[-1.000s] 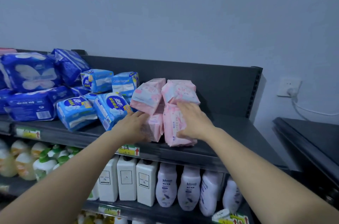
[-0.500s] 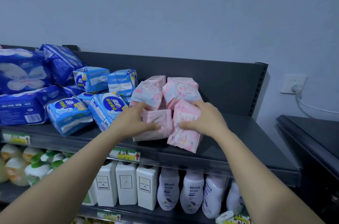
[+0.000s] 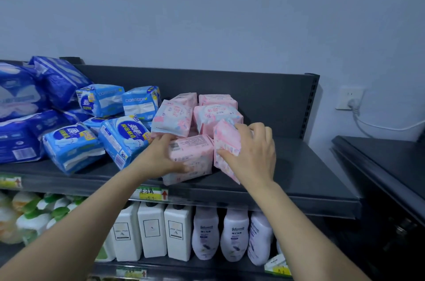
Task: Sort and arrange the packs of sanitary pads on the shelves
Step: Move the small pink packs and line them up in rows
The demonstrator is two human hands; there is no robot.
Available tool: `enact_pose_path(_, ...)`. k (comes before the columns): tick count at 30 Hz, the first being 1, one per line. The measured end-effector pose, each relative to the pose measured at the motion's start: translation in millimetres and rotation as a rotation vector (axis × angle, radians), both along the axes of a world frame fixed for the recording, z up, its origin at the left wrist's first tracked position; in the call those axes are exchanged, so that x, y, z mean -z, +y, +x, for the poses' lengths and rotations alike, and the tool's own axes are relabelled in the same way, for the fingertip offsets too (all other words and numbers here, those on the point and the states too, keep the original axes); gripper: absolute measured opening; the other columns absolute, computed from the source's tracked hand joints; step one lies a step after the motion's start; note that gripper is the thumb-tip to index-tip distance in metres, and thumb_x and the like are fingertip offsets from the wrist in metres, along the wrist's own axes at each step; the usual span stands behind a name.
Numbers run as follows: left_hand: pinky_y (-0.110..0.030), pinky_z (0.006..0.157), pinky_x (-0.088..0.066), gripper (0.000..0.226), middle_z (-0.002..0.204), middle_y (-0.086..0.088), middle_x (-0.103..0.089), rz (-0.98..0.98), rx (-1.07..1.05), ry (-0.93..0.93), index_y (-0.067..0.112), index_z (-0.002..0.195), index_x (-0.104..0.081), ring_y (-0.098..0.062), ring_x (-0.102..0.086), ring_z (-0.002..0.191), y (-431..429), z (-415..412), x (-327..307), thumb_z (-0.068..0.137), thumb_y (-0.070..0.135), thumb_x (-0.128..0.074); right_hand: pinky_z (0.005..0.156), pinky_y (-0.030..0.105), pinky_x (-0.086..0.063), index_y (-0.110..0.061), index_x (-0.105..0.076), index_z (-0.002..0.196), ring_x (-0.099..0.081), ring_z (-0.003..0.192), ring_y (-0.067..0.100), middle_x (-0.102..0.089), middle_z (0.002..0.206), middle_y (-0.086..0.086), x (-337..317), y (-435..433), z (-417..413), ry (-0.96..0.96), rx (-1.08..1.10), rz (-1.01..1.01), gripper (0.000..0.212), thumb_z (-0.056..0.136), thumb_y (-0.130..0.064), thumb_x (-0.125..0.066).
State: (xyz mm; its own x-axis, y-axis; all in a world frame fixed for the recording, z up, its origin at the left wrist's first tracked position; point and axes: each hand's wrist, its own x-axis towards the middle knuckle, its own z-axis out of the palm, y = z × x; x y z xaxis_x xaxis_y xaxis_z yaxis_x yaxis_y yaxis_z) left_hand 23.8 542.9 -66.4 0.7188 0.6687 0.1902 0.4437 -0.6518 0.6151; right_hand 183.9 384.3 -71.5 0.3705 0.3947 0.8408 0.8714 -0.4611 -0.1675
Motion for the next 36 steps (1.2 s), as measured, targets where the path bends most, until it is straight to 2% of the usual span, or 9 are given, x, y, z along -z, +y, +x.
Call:
enact_pose_path(6,-0.035,0.080,-0.055,0.065,0.110,0.000,-0.062,-0.389,-0.073,-0.400,0.021,0.118,-0.050,-0.017,-0.064,0.098,0,-7,-1,0.065,0.027,-0.088,0.085,0.036,-0.035,-0.015,-0.053,0.122,-0.044,0.100,0.026,-0.048,0.114,0.007,23,-7,3,-0.232,-0.116,0.076,0.066,0.065,-0.033,-0.080)
enact_pose_path(9,-0.036,0.082,-0.055,0.072,0.116,-0.001,-0.058,-0.477,-0.129,-0.556,0.020,0.122,-0.043,-0.019,-0.063,0.102,1,-8,1,0.066,0.028,-0.087,0.090,0.033,-0.040,-0.011,-0.053,0.129,-0.046,0.102,0.021,-0.051,0.114,0.001,33,-16,1,0.034,-0.319,-0.010,0.068,0.070,-0.045,-0.062)
enact_pose_path(13,-0.037,0.087,-0.054,0.058,0.113,0.000,-0.064,-0.481,-0.191,-0.587,0.018,0.118,-0.051,-0.017,-0.064,0.100,-4,-5,13,0.072,0.034,-0.083,0.090,0.033,-0.046,-0.012,-0.056,0.119,-0.050,0.101,0.013,-0.053,0.106,-0.008,38,-22,-11,0.447,-0.504,0.096,0.059,0.066,-0.035,-0.046)
enact_pose_path(18,-0.028,0.085,-0.047,0.049,0.107,0.020,-0.059,-0.349,-0.116,-0.458,0.038,0.120,-0.049,-0.004,-0.058,0.097,-19,-14,18,0.079,0.043,-0.075,0.108,0.025,-0.024,-0.018,-0.044,0.139,-0.027,0.134,0.013,-0.032,0.142,-0.003,46,-21,-24,0.652,-0.440,0.065,0.077,0.067,-0.043,-0.054)
enact_pose_path(21,-0.015,0.071,-0.043,0.058,0.103,0.024,-0.056,-0.435,-0.050,-0.460,0.037,0.124,-0.046,0.008,-0.052,0.090,-28,-20,22,0.077,0.026,-0.079,0.111,0.024,-0.013,-0.026,-0.034,0.149,-0.009,0.147,0.007,-0.009,0.161,-0.005,39,-23,-31,1.014,-0.537,0.098,0.061,0.091,-0.034,-0.053)
enact_pose_path(23,-0.019,0.077,-0.048,0.067,0.111,0.017,-0.060,-0.484,-0.077,-0.565,0.031,0.130,-0.050,0.002,-0.057,0.097,-30,-23,24,0.072,0.020,-0.083,0.114,0.027,-0.018,-0.026,-0.039,0.146,-0.018,0.146,0.009,-0.021,0.160,-0.004,38,-21,-30,1.096,-0.498,0.153,0.051,0.096,-0.026,-0.047)
enact_pose_path(28,-0.046,0.092,-0.053,0.069,0.119,0.000,-0.059,-0.573,-0.224,-0.867,0.023,0.122,-0.049,-0.021,-0.063,0.106,-39,-23,24,0.065,0.012,-0.087,0.073,0.024,-0.049,-0.028,-0.045,0.127,-0.059,0.104,0.012,-0.058,0.121,-0.004,30,-21,-27,1.293,-0.527,0.252,0.057,0.075,-0.012,-0.065)
enact_pose_path(32,-0.046,0.092,-0.053,0.073,0.126,-0.004,-0.059,-0.713,-0.167,-1.027,0.024,0.135,-0.044,-0.023,-0.063,0.109,-49,-22,25,0.074,0.006,-0.079,0.080,0.032,-0.054,-0.029,-0.040,0.137,-0.061,0.104,0.017,-0.055,0.127,0.004,33,-19,-19,1.360,-0.528,0.095,0.107,0.035,-0.032,-0.070)
enact_pose_path(36,-0.041,0.098,-0.050,0.098,0.126,-0.008,-0.058,-0.816,-0.220,-1.112,0.016,0.139,-0.032,-0.022,-0.063,0.111,-51,-17,31,0.058,0.019,-0.086,0.078,0.026,-0.052,-0.031,-0.033,0.142,-0.060,0.106,0.013,-0.056,0.126,-0.001,33,-23,-18,1.353,-0.589,-0.012,0.117,0.036,-0.027,-0.084)
